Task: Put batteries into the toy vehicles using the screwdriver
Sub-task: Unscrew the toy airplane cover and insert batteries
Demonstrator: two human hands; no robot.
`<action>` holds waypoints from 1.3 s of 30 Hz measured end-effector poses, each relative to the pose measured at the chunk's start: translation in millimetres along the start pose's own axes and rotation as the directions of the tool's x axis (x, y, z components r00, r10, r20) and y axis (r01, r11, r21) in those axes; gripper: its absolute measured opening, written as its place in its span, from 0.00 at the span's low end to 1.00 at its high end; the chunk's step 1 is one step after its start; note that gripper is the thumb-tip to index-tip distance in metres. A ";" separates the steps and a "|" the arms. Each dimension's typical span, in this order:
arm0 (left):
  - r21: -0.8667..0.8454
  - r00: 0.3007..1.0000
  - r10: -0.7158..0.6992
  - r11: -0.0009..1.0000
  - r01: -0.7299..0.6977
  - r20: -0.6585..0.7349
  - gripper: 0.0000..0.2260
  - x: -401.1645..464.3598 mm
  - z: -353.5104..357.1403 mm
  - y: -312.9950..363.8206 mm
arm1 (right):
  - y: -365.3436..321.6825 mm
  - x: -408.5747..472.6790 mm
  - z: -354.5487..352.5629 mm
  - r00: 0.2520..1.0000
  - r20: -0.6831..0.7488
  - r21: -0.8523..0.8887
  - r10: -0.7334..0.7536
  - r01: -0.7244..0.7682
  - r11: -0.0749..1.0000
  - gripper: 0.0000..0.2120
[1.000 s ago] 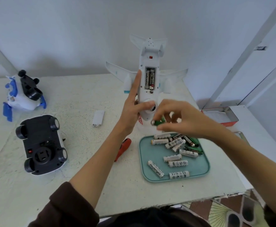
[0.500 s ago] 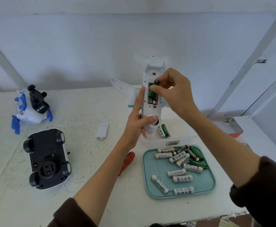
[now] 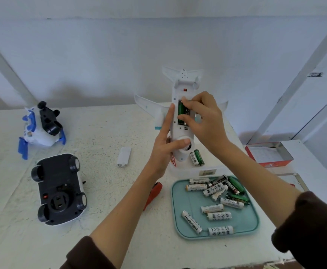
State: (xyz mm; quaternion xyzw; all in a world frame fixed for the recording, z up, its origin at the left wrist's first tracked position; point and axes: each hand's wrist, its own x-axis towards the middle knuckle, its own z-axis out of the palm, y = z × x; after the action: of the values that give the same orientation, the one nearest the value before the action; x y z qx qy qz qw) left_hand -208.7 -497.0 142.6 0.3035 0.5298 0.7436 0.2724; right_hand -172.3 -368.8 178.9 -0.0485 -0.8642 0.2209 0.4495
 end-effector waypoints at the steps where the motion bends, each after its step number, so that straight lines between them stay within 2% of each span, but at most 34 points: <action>1: 0.000 1.000 0.001 1.000 -0.001 -0.001 0.38 -0.2 0.1 0.1 | 0.8 -0.6 0.3 1.000 -0.017 -0.003 -0.018 0.018 1.000 0.14; 6: 0.001 1.000 -0.004 1.000 0.004 0.006 0.39 -0.2 0.0 0.8 | 3.5 0.0 2.2 0.991 -0.035 -0.061 -0.126 0.124 0.990 0.04; 10: 0.006 1.000 -0.014 1.000 0.014 0.010 0.40 0.2 -0.7 1.2 | 6.3 1.7 1.3 0.983 -0.025 -0.111 -0.180 0.177 0.978 0.07; 14: 0.024 1.000 -0.007 1.000 0.007 0.014 0.40 -0.8 -0.3 2.7 | 3.6 7.3 -5.3 0.982 0.026 -0.092 -0.188 0.189 0.978 0.09; 21: 0.041 0.992 0.121 0.992 -0.119 -0.041 0.37 2.3 -6.0 25.9 | -17.3 29.9 -22.8 0.966 0.082 -0.032 -0.246 0.250 0.968 0.09; 25: 0.097 0.977 0.177 0.981 -0.166 -0.119 0.37 0.3 -25.8 43.7 | -29.3 31.4 -20.8 0.983 -0.021 0.057 -0.180 0.181 0.982 0.06; 28: 0.126 0.958 0.215 0.973 -0.193 -0.190 0.37 -5.3 -44.4 57.6 | -36.0 26.3 -10.6 0.995 -0.019 0.138 -0.102 0.104 0.985 0.04; 31: 0.155 0.928 0.263 0.961 -0.228 -0.264 0.38 -15.6 -64.1 72.1 | -45.7 20.1 7.9 0.992 0.107 0.198 -0.072 0.050 0.979 0.04; 34: 0.194 0.892 0.311 0.946 -0.259 -0.327 0.39 -31.0 -83.4 84.0 | -62.3 12.4 33.9 0.932 0.358 0.196 -0.058 -0.014 0.981 0.06; 37: 0.226 0.864 0.336 0.937 -0.267 -0.374 0.40 -48.1 -99.6 90.8 | -77.8 0.7 64.5 0.780 0.626 0.114 -0.017 -0.070 0.991 0.09; 39: 0.241 0.848 0.348 0.932 -0.269 -0.400 0.41 -59.3 -107.4 93.0 | -82.9 -6.6 83.8 0.658 0.748 0.033 0.086 -0.168 0.985 0.08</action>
State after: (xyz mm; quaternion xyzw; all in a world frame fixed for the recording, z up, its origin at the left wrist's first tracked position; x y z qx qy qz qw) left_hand -256.4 -634.0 194.3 0.2334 0.5846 0.7770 -0.0047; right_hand -225.8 -473.5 167.4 0.0080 -0.9545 0.2950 0.0432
